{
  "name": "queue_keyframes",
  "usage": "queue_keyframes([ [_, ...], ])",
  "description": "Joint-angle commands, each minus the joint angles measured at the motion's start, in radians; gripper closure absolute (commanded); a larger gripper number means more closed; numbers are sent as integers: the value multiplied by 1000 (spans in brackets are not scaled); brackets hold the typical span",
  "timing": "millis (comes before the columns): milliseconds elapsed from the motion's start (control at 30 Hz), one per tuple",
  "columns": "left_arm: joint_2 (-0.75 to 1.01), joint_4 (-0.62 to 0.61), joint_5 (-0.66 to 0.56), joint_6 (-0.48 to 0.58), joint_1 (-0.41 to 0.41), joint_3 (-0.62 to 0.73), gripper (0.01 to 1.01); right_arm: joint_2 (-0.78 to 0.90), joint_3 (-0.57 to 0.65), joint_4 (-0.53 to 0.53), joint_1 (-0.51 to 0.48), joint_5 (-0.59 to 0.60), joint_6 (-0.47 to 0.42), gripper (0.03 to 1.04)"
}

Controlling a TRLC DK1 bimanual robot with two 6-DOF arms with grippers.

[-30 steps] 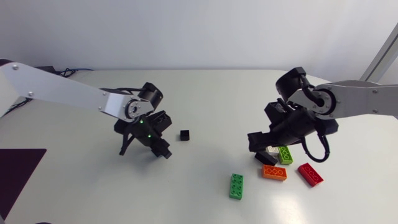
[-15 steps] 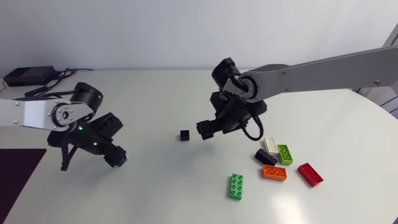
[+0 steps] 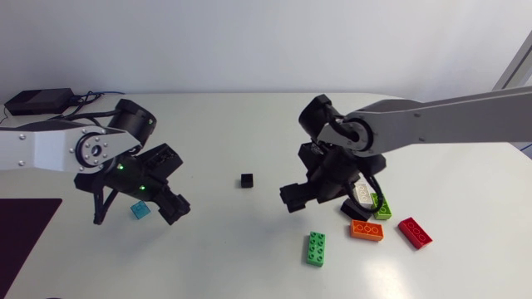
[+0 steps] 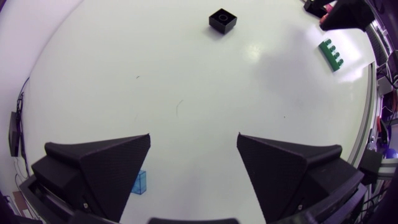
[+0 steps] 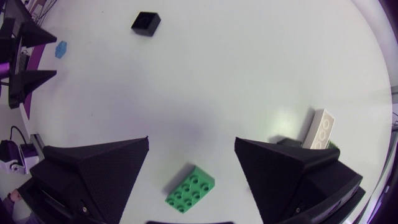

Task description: Sort duplo bricks by size, large to the right and small to the left

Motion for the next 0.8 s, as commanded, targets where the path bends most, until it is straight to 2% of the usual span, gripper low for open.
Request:
queue_keyframes([
  [0,43,-4,10,-37,-26,36,41,-78,-59,-29,29,-19,42,70],
  [167,49,-6,10,-51,-37,45,41,-124,-89,-88,148,-42,95,72],
  [267,37,-6,10,-51,-35,30,41,-140,-141,-95,170,-51,129,72],
  [467,35,-6,10,-49,-23,27,41,-106,-187,-129,63,-47,111,74],
  [767,53,-6,10,-55,-37,34,41,9,-201,-101,64,-91,108,90],
])
